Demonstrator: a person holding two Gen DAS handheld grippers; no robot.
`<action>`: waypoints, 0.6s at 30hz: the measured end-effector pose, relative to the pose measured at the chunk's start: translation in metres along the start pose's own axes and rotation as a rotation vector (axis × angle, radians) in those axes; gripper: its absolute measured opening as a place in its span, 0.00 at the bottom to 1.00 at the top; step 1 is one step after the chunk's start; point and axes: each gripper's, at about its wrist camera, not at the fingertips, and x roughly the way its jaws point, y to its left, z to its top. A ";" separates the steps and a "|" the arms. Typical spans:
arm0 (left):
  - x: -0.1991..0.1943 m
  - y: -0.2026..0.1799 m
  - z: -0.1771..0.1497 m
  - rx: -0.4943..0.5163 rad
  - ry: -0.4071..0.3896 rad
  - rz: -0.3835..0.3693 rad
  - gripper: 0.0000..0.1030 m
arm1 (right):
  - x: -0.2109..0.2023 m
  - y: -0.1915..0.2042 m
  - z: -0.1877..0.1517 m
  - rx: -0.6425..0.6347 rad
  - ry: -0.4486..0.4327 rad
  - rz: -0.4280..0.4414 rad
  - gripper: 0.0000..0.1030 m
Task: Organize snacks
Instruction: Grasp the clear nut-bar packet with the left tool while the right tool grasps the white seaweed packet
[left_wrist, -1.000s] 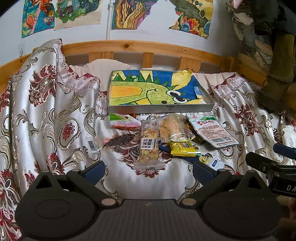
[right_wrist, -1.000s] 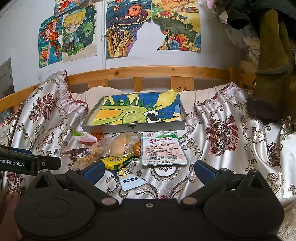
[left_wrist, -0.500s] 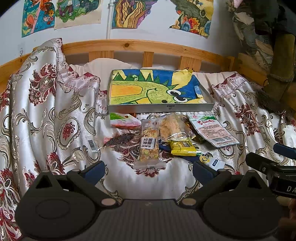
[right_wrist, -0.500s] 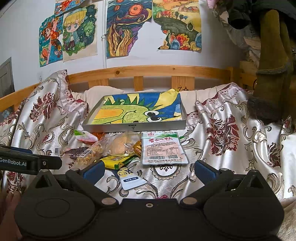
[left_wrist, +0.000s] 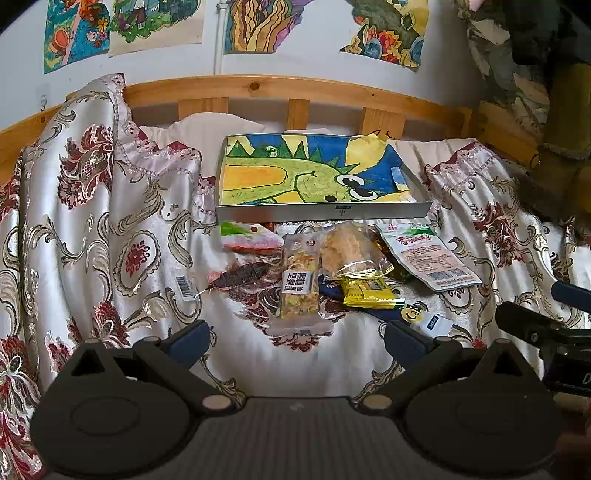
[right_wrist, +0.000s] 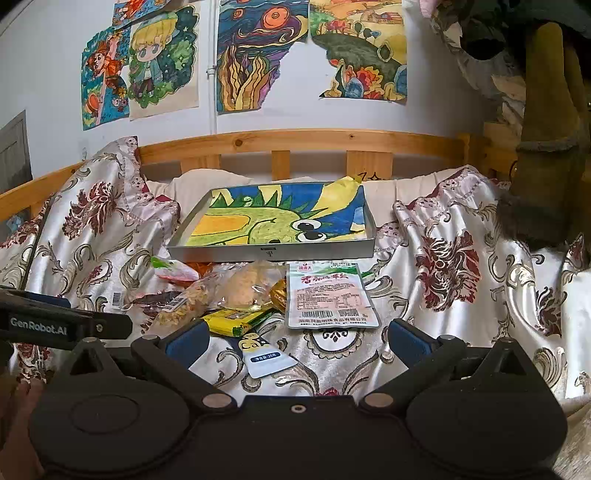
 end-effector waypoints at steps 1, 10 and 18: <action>0.000 0.000 0.000 0.001 0.002 0.003 1.00 | 0.000 0.003 0.001 -0.005 0.001 0.001 1.00; 0.014 -0.001 0.010 -0.029 0.051 0.058 1.00 | 0.005 0.002 0.020 -0.047 0.005 0.078 1.00; 0.032 0.000 0.024 -0.016 0.114 0.107 0.99 | 0.027 0.000 0.035 -0.141 0.031 0.124 1.00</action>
